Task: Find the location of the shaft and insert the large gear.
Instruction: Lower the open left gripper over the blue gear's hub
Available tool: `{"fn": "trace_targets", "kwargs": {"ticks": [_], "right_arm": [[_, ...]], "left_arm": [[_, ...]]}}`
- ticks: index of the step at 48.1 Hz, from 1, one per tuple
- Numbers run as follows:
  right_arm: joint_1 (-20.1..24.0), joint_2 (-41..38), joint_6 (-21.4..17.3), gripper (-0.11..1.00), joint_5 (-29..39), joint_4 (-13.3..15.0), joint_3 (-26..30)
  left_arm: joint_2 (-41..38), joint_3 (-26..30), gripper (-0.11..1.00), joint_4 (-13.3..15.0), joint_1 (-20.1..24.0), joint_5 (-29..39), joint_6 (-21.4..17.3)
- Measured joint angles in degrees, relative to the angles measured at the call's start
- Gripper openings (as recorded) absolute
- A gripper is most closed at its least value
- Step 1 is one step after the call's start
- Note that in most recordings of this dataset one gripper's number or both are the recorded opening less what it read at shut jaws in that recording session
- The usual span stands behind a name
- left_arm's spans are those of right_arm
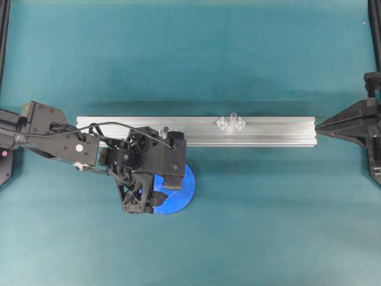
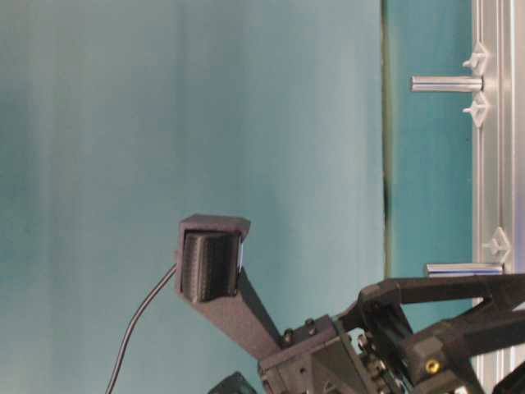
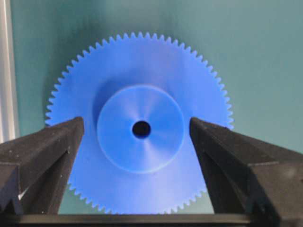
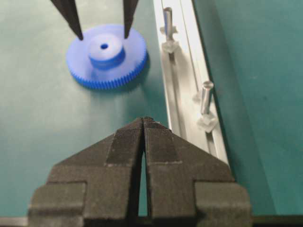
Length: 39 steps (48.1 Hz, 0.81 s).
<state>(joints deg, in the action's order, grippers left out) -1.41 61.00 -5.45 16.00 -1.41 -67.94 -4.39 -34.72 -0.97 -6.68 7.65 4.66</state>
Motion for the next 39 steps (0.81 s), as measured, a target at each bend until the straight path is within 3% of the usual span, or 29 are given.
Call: {"fn": "trace_targets", "kwargs": {"ticks": [11, 39], "right_arm": [[0.0, 0.7, 0.0, 0.05, 0.0, -0.1, -0.4], [0.0, 0.8, 0.0, 0.05, -0.1, -0.1, -1.1]], "left_arm": [[-1.8, 1.3, 0.93, 0.0, 0.4, 3.2, 0.1], [-3.4, 2.6, 0.93, 0.0, -0.6, 3.9, 1.5]]}}
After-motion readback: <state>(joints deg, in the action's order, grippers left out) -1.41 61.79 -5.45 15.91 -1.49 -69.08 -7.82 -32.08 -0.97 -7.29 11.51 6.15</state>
